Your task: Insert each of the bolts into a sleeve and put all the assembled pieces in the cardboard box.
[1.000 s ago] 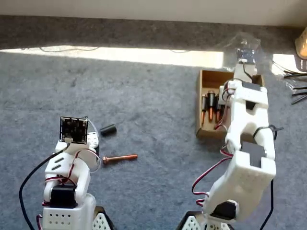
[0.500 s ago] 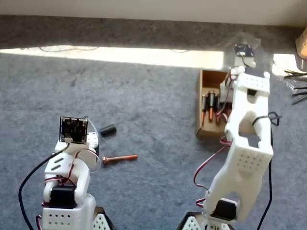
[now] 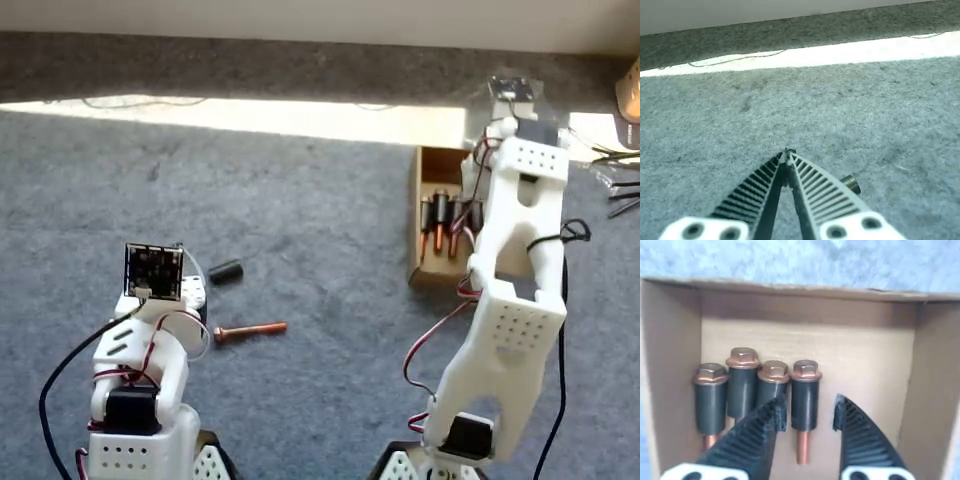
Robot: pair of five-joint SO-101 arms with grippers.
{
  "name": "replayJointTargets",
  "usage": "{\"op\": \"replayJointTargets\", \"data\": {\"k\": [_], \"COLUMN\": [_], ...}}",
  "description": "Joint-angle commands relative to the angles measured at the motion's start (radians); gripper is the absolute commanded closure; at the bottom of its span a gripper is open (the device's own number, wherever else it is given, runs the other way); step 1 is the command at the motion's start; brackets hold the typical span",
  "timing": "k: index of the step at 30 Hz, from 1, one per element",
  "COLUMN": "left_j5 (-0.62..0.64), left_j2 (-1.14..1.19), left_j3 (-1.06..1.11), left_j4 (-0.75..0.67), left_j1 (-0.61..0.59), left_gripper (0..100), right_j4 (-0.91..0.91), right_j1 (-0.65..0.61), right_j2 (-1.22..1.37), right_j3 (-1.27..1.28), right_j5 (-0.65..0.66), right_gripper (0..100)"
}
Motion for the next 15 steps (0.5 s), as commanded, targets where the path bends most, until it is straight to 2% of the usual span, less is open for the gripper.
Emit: {"op": "replayJointTargets", "data": {"k": [1,6,9,15], "left_j5": [-0.006,-0.006,-0.006,-0.006], "left_j2": [-0.008,-0.008,-0.008,-0.008], "left_j3": [-0.007,-0.007,-0.007,-0.007], "left_j4": [0.003,0.003,0.003,0.005], "left_j1": [-0.01,-0.01,-0.01,-0.01], "left_gripper": [99,99,99,99], "right_j4": [0.142,0.341,0.348,0.348], "right_j1": [-0.028,-0.117,-0.177,-0.259], "right_j2": [-0.024,-0.022,-0.024,-0.036], "right_j3": [-0.208,-0.498,-0.621,-0.621], "right_j5": [0.008,0.008,0.008,0.008], "right_gripper": [87.5,97.2,99.5,99.4]}}
